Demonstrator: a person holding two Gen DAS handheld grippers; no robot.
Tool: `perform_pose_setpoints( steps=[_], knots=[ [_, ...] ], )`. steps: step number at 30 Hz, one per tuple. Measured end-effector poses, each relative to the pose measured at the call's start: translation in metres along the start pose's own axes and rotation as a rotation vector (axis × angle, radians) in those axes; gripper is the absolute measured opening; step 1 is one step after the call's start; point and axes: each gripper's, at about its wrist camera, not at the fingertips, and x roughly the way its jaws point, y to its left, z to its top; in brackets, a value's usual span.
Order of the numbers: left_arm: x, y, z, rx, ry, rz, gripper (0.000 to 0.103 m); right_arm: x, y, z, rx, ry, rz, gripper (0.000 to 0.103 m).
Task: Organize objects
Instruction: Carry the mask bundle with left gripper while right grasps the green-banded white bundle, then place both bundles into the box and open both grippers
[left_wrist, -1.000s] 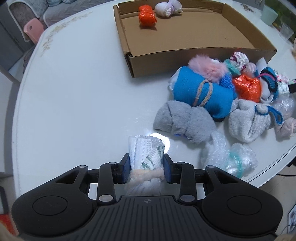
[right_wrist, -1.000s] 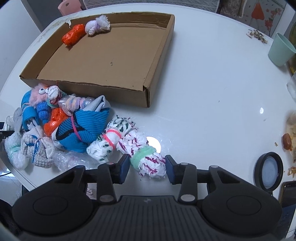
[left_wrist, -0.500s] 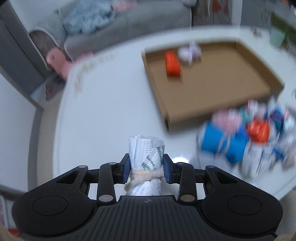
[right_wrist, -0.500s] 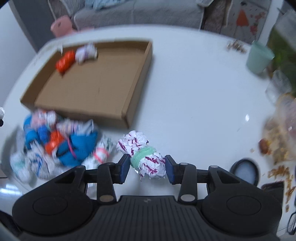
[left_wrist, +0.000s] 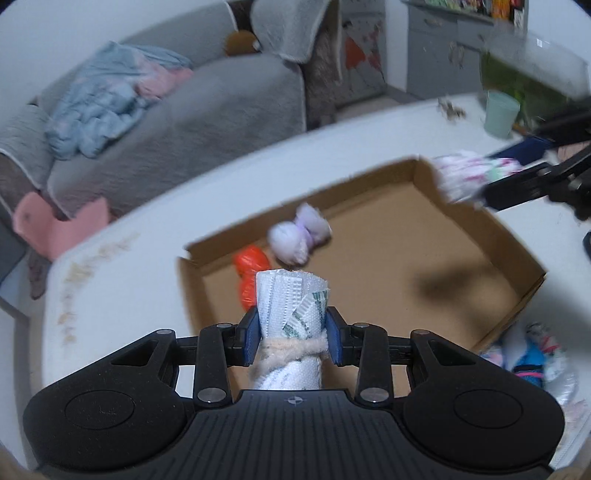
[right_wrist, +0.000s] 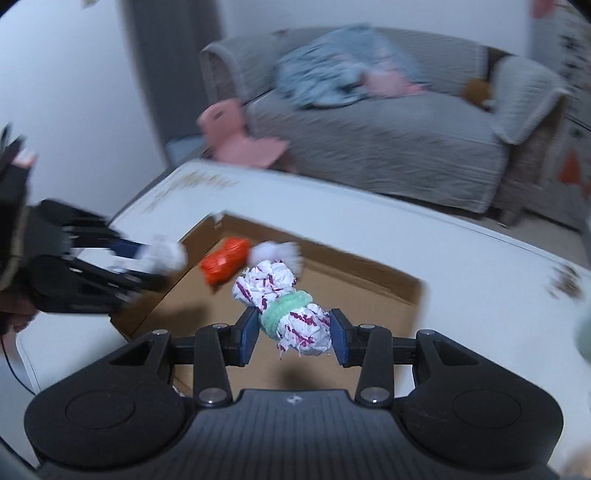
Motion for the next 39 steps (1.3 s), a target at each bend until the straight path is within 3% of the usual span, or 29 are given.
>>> perform_pose_setpoints(
  steps=[9, 13, 20, 24, 35, 39],
  knots=[
    [0.044, 0.012, -0.007, 0.067, 0.051, 0.012, 0.043, 0.094, 0.019, 0.022, -0.218, 0.084, 0.128, 0.038],
    [0.056, 0.015, -0.003, 0.057, 0.059, 0.019, 0.044, 0.114, 0.031, 0.018, -0.310, 0.098, 0.132, 0.038],
    [0.066, 0.019, -0.006, 0.059, 0.073, 0.059, 0.047, 0.128, 0.043, 0.017, -0.376, 0.110, 0.142, 0.038],
    [0.066, 0.020, -0.009, 0.057, 0.077, 0.059, 0.060, 0.131, 0.045, 0.020, -0.368, 0.110, 0.145, 0.041],
    [0.063, 0.014, -0.009, 0.074, 0.082, 0.103, 0.078, 0.133, 0.040, 0.021, -0.374, 0.131, 0.135, 0.043],
    [0.060, 0.014, -0.008, 0.082, 0.078, 0.119, 0.083, 0.134, 0.039, 0.024, -0.372, 0.127, 0.121, 0.050]
  ],
)
